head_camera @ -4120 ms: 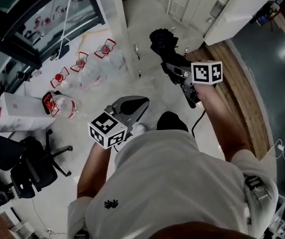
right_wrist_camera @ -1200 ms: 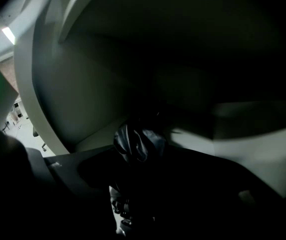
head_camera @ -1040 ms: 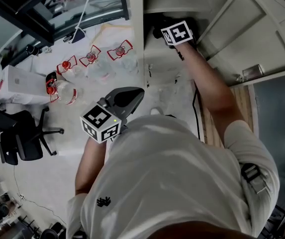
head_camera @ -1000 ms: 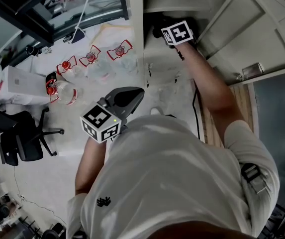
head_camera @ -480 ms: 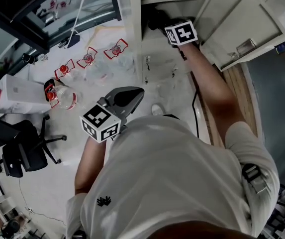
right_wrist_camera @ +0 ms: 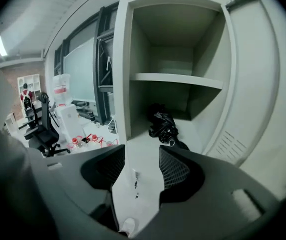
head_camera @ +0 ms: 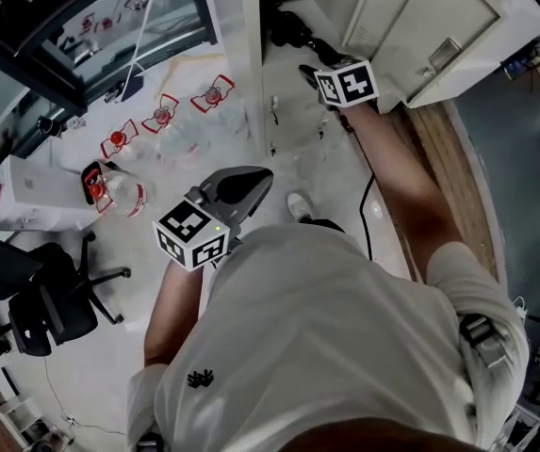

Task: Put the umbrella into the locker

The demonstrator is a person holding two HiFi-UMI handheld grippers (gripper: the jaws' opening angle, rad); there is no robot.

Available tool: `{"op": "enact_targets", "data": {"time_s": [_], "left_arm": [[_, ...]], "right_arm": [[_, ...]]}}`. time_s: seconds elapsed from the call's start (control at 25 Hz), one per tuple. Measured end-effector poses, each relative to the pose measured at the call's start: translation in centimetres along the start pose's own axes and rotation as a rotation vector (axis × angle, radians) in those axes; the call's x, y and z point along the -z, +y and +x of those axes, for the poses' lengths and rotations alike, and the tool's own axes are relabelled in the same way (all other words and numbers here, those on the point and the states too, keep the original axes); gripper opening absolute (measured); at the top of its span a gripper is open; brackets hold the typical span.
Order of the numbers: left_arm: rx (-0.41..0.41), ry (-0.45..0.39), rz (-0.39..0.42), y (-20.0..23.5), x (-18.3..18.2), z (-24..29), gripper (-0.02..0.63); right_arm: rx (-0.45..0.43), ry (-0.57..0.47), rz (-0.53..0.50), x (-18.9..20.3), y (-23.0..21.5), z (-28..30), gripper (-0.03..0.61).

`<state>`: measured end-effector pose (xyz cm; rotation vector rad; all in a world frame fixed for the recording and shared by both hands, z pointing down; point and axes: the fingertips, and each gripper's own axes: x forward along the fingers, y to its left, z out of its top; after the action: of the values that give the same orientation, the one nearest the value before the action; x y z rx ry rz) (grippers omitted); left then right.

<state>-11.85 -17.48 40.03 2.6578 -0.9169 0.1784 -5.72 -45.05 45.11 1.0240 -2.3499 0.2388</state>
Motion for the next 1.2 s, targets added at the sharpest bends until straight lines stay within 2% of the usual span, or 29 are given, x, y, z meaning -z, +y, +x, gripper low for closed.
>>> {"op": "enact_targets", "data": {"time_s": [0.32, 0.44, 0.92, 1.2], "left_arm": [[0.059, 0.004, 0.001, -2.5, 1.6, -1.8, 0.054], [0.069, 0.006, -0.003, -3.0, 2.1, -2.4, 0.054], [0.056, 0.019, -0.020, -3.6, 5.0, -4.5, 0.054], [0.052, 0.014, -0.021, -4.1, 5.3, -5.4, 0.054]], "right_arm": [[-0.047, -0.043, 0.076, 3.8, 5.9, -6.3, 0.168], [-0.054, -0.062, 0.103, 5.1, 7.7, -8.5, 0.133], [-0.104, -0.088, 0.171, 10.9, 14.6, -13.9, 0.050], [-0.114, -0.087, 0.176, 12.1, 16.3, -15.4, 0.038]]}}
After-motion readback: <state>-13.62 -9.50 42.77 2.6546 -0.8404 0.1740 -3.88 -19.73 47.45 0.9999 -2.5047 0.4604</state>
